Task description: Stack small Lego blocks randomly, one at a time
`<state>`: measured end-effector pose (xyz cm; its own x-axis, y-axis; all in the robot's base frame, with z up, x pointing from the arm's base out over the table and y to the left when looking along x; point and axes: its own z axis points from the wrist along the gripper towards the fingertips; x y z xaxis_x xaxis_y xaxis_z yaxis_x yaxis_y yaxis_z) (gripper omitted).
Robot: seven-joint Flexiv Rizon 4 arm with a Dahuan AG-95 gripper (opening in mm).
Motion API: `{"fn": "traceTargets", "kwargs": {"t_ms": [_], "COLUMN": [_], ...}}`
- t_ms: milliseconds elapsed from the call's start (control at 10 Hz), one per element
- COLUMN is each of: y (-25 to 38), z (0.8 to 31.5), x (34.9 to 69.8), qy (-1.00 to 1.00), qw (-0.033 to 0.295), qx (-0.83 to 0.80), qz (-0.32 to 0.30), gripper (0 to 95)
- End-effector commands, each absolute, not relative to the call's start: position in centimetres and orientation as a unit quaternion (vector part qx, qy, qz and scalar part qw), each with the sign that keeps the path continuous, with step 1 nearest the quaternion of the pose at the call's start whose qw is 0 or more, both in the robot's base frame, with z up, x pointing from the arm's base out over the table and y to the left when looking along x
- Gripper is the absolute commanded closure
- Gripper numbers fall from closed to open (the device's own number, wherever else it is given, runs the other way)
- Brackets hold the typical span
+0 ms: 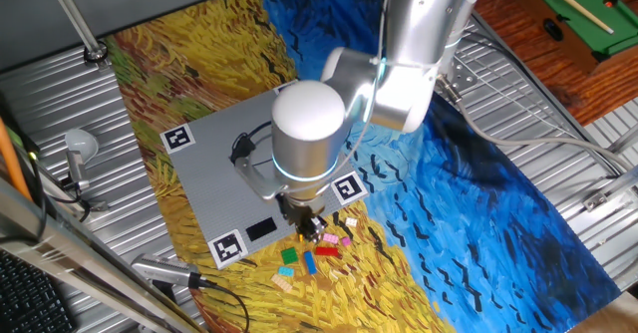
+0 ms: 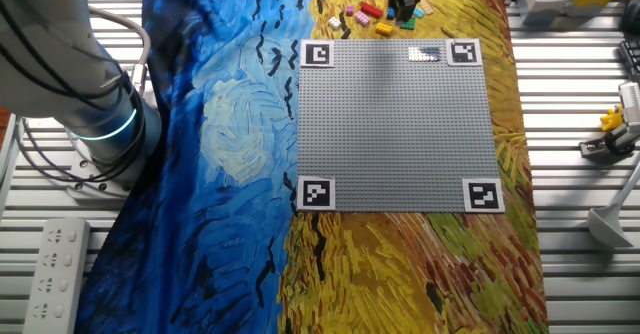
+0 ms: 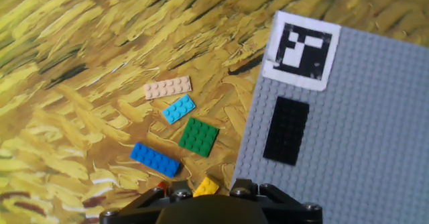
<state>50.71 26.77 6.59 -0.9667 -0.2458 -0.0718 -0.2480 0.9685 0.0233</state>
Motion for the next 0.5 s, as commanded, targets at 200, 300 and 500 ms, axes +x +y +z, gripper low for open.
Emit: {"fn": "traceTargets", "kwargs": {"t_ms": [200,300,500], "y": [26.85,26.85,26.85], "z": [6.30,6.30,6.30], "x": [50.92,50.92,50.92], "qy": [0.993,0.995,0.997], "qw": [0.037,0.036,0.037], "qx": [-0.113,-0.095,-0.062], "qz": [0.013,0.007,0.007], "gripper": [57.0,57.0,57.0]}}
